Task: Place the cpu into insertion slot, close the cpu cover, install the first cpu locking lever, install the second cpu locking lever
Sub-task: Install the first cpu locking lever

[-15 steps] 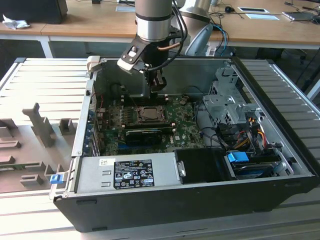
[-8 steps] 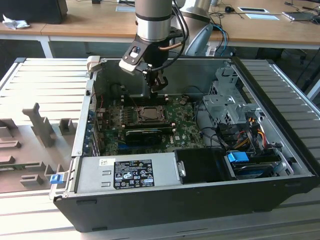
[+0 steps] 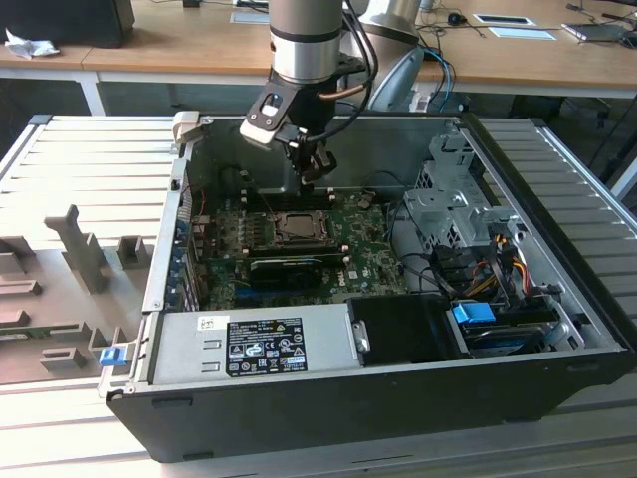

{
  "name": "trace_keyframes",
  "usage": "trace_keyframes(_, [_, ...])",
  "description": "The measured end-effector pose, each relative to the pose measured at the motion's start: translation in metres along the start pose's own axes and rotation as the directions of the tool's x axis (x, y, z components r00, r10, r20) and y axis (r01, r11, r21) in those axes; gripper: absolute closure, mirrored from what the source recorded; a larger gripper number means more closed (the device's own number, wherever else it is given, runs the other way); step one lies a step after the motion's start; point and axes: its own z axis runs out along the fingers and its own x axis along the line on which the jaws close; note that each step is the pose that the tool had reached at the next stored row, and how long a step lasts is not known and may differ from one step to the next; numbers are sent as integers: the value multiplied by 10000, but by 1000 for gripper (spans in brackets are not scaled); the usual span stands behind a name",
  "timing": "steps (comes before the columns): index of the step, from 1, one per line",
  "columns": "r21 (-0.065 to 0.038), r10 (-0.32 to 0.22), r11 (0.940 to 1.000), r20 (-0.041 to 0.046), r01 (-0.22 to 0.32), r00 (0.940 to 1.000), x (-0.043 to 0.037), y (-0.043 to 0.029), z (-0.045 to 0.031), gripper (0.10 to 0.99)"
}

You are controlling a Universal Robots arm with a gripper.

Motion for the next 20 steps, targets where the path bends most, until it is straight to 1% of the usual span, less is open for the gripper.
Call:
trace_keyframes(1, [-6,-542,9985,-24,542,9985,0,0,0,980])
trace_keyframes(2, [-12,-1006,9949,-44,1006,9949,0,0,0,980])
trace_keyframes(3, [-17,-1414,9900,-61,1414,9899,0,0,0,980])
trace_keyframes(9, [-25,-1854,9827,-80,1854,9826,0,0,0,980])
trace_keyframes(10, [-28,-2004,9797,-86,2004,9797,0,0,0,980])
trace_keyframes(11, [-30,-2085,9780,-90,2085,9780,0,0,0,980])
trace_keyframes(18, [-36,-2420,9703,-104,2420,9702,0,0,0,980])
trace_keyframes(20, [-38,-2547,9670,-109,2547,9669,0,0,0,980])
